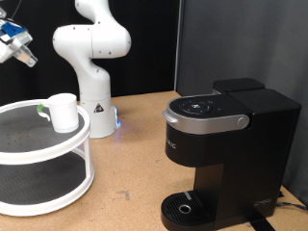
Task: Make a cup of coffee with the keurig machine
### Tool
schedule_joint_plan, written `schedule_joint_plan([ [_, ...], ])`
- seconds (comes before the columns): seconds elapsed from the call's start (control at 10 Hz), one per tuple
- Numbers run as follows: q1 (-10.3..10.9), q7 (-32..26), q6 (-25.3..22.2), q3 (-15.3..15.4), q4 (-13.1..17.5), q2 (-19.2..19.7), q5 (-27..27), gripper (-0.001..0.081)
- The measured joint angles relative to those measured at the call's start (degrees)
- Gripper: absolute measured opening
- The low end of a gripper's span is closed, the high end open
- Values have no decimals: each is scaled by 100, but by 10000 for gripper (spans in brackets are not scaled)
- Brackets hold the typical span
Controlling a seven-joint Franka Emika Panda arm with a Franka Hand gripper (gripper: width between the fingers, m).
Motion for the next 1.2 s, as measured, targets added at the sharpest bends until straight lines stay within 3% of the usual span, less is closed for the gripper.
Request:
schedule_joint_plan([
  [0.4,-7,-127,68,-164,-140,130,-172,0],
  [0.7,-10,-349,591,-190,-466,234,-294,13],
  [0.8,-11,-441,805,-236,-576,233,-280,187],
  [0.9,-11,-536,954,-299,-660,233,-260,187],
  [1.1,-7,-653,1183,-395,-779,233,-195,506],
  [1.2,11,-696,1221,-435,-836,240,-175,506],
])
